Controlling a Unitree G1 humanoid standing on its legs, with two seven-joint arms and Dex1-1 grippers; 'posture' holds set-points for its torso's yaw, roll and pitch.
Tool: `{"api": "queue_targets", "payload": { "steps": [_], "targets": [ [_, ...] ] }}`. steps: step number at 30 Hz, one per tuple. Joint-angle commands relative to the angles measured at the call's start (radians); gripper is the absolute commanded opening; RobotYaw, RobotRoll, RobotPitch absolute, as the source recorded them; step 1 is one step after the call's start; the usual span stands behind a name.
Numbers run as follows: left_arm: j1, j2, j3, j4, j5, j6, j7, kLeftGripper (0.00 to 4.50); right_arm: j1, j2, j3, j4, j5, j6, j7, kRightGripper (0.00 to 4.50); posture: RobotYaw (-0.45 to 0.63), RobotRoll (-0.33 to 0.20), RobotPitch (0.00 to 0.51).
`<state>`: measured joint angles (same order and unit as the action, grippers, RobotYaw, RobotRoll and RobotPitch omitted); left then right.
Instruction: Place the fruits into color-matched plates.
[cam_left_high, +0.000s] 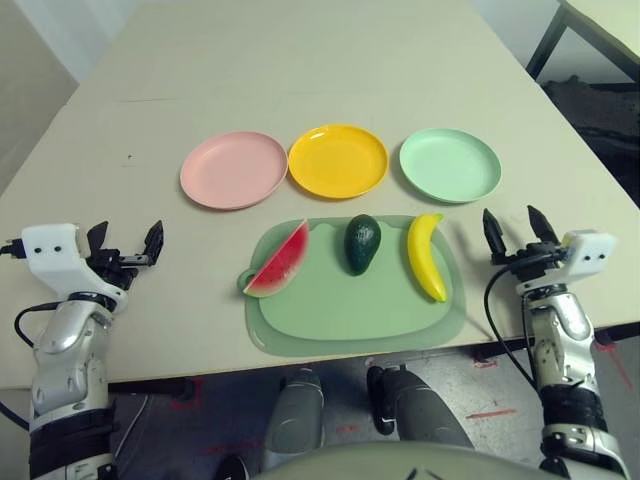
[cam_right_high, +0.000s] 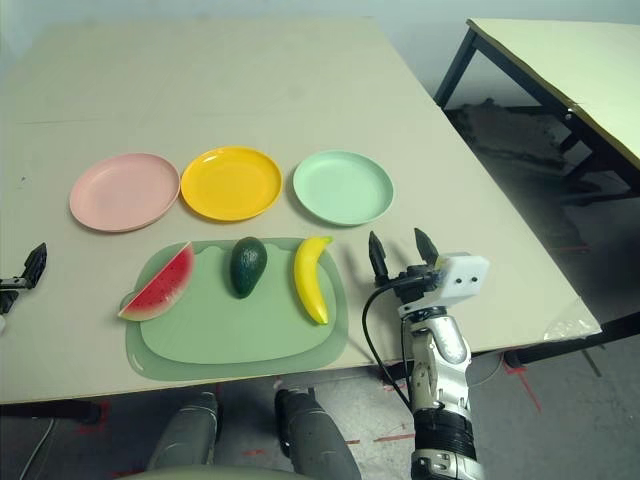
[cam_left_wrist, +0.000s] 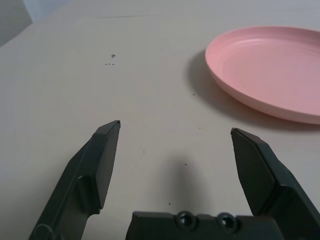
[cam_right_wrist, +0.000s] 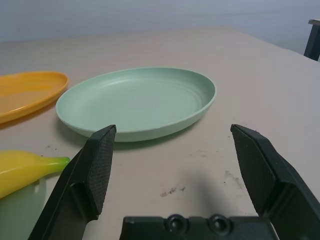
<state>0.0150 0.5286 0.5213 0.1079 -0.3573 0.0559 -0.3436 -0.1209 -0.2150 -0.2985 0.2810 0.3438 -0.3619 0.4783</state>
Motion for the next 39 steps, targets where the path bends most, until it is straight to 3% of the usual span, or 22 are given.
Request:
{"api": "queue_targets", "payload": {
  "steps": [1, 14, 19, 24, 26, 31, 35, 39],
  "targets": [
    [-0.009, -0.02, -0.009, -0.005, 0.008, -0.012, 0.013, 4.5, 0.0, -0.012, 0.003, -0.003, -0.007, -0.01, -0.004, 4.47, 0.15, 0.0, 0.154],
    [0.0, -0.025, -0.008, -0.01, 0.002, -0.021, 0.0, 4.5, 0.042, -0.059, -0.01, -0.051, 0.026, 0.019, 0.031, 4.47, 0.12, 0.0, 0.165],
    [-0.008, -0.007, -0.027, -0.03, -0.079, -0.029, -0.155, 4.5, 0.075, -0.138, 0.002, -0.149, 0.075, 0.111, 0.108, 4.47, 0.07, 0.0, 0.168],
    [0.011, 0.165, -0.006, -0.078, -0.283, 0.032, -0.59, 4.5, 0.065, -0.355, 0.071, -0.313, -0.007, 0.248, 0.212, 4.47, 0.04, 0.0, 0.176],
    [0.003, 0.269, 0.002, -0.097, -0.349, 0.061, -0.764, 4.5, 0.02, -0.459, 0.122, -0.348, -0.045, 0.289, 0.286, 4.47, 0.03, 0.0, 0.175],
    [0.006, 0.466, -0.081, -0.15, -0.321, 0.1, -0.997, 4.5, -0.15, -0.64, 0.287, -0.397, -0.097, 0.331, 0.526, 4.47, 0.03, 0.0, 0.163],
    [-0.016, 0.531, -0.134, -0.206, -0.303, 0.123, -1.057, 4.5, -0.321, -0.693, 0.419, -0.354, -0.158, 0.294, 0.703, 4.47, 0.04, 0.0, 0.158],
    [-0.049, 0.557, -0.187, -0.261, -0.286, 0.144, -1.083, 4.5, -0.508, -0.663, 0.554, -0.238, -0.226, 0.174, 0.883, 4.47, 0.05, 0.0, 0.154]
  ]
}}
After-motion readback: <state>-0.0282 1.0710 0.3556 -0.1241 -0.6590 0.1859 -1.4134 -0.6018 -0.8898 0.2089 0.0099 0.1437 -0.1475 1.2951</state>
